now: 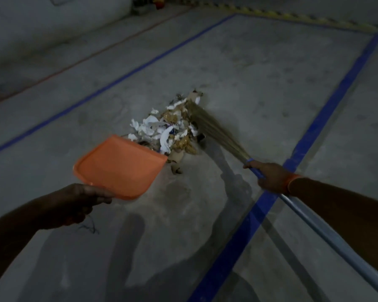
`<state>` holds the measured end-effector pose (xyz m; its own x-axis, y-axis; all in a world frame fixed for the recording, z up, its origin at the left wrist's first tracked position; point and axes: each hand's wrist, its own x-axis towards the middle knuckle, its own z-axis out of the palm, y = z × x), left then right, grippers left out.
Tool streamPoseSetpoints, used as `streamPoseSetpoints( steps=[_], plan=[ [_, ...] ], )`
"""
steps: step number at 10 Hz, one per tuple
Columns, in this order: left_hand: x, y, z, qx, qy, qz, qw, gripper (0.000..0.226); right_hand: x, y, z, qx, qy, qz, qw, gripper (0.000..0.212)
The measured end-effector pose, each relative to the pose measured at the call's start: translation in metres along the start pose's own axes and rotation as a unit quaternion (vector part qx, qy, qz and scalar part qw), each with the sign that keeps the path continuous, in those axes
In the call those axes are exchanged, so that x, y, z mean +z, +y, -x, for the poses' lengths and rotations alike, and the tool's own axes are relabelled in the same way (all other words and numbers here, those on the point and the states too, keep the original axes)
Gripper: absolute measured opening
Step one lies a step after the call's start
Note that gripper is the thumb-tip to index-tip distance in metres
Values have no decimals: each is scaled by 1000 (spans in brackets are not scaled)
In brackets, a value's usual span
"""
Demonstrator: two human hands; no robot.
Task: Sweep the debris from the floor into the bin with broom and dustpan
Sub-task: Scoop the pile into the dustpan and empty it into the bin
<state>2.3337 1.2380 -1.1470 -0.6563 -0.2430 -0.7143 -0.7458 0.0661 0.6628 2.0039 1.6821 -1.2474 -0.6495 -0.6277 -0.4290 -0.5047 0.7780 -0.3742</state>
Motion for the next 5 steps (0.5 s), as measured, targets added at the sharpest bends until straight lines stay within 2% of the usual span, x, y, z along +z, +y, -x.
streamPoseSetpoints(
  steps=[1,2,3,4,5],
  plan=[
    [-10,-22,-10,3,6,-19,1000,95,11,-5,-13,-5,38,7,999,86],
    [-24,-57,-15,-23,24,66,997,44,22,-11,-12,-1,31,-24,999,91],
    [-28,-72,4,-72,2,14,997,31,41,-18,8,14,0,-31,999,90],
    [-26,-75,21,-123,-9,-37,992,32,61,-24,32,22,-43,-23,999,89],
    [-26,-80,19,-84,-31,-45,995,21,74,-27,52,6,-52,-10,999,85]
  ],
)
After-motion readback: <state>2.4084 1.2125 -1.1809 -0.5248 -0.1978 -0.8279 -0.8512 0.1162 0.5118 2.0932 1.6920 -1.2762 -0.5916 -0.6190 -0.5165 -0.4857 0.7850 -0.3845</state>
